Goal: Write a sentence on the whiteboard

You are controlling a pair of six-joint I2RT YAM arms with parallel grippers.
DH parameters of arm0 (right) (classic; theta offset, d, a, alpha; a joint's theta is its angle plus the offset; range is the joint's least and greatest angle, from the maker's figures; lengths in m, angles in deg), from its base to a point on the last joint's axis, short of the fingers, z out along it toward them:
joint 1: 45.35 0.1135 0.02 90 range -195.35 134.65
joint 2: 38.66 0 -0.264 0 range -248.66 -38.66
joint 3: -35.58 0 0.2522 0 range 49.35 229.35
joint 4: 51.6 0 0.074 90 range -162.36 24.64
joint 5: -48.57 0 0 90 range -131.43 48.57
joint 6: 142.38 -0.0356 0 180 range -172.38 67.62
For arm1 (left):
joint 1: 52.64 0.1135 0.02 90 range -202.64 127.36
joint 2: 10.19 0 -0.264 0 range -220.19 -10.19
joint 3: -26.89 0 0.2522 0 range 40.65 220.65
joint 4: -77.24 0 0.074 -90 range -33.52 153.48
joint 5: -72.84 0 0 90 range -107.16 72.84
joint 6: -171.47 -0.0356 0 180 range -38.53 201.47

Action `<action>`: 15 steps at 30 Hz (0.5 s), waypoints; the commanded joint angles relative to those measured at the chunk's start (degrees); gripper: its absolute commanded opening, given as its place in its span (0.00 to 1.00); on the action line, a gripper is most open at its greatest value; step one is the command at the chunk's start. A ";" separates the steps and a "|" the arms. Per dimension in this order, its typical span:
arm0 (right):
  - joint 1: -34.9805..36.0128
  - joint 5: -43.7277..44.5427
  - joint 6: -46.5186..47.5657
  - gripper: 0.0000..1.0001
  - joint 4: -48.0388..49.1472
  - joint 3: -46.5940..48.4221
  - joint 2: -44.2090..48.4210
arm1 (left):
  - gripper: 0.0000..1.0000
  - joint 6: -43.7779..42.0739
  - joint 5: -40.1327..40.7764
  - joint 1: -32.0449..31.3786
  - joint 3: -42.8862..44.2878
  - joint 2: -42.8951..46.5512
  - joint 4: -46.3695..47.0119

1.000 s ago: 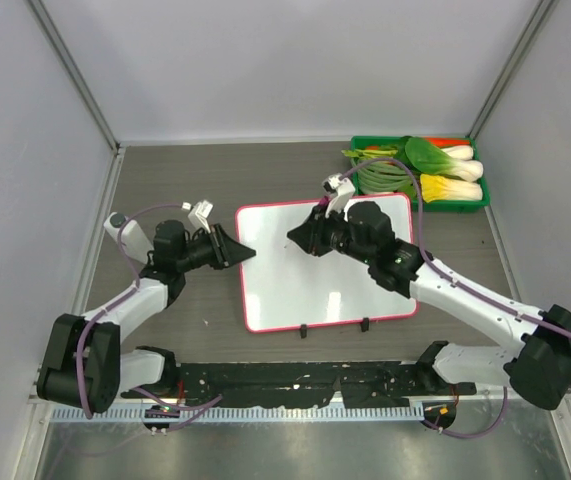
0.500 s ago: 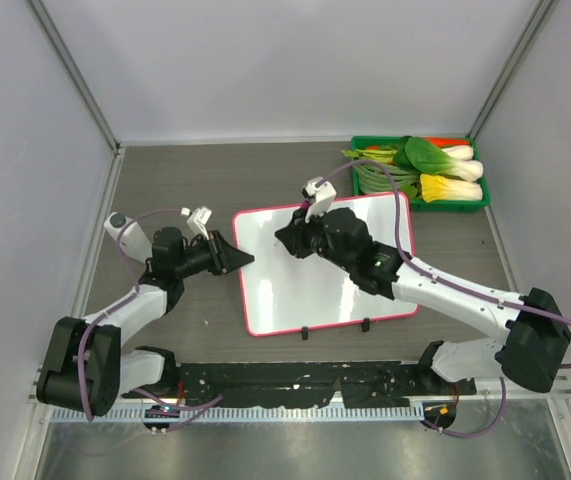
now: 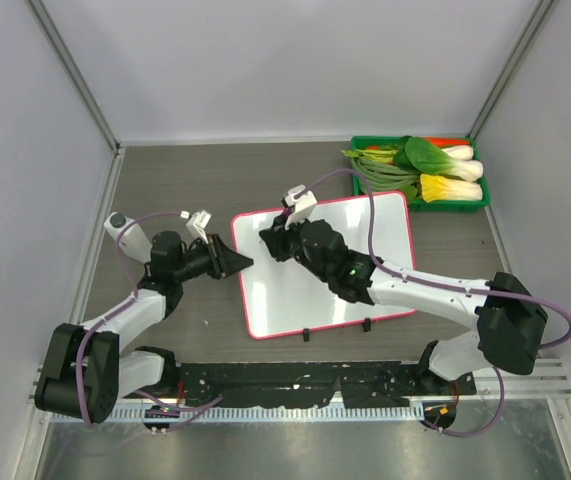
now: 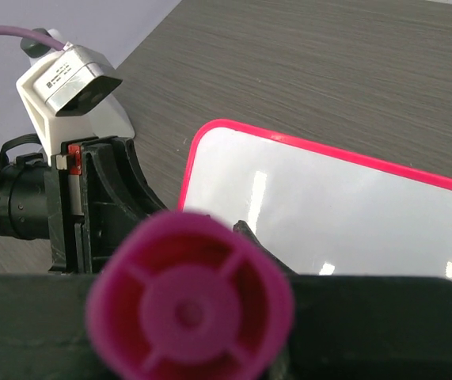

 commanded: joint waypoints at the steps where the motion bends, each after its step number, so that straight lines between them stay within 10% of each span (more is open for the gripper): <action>1: 0.51 4.18 1.52 0.01 5.48 0.82 -0.81 | 0.00 -4.30 -0.83 -0.64 -1.53 -0.04 -0.53; 15: 1.22 8.14 0.91 0.01 4.60 2.05 -5.38 | 0.00 -3.51 -0.74 -0.64 -2.14 -0.30 1.14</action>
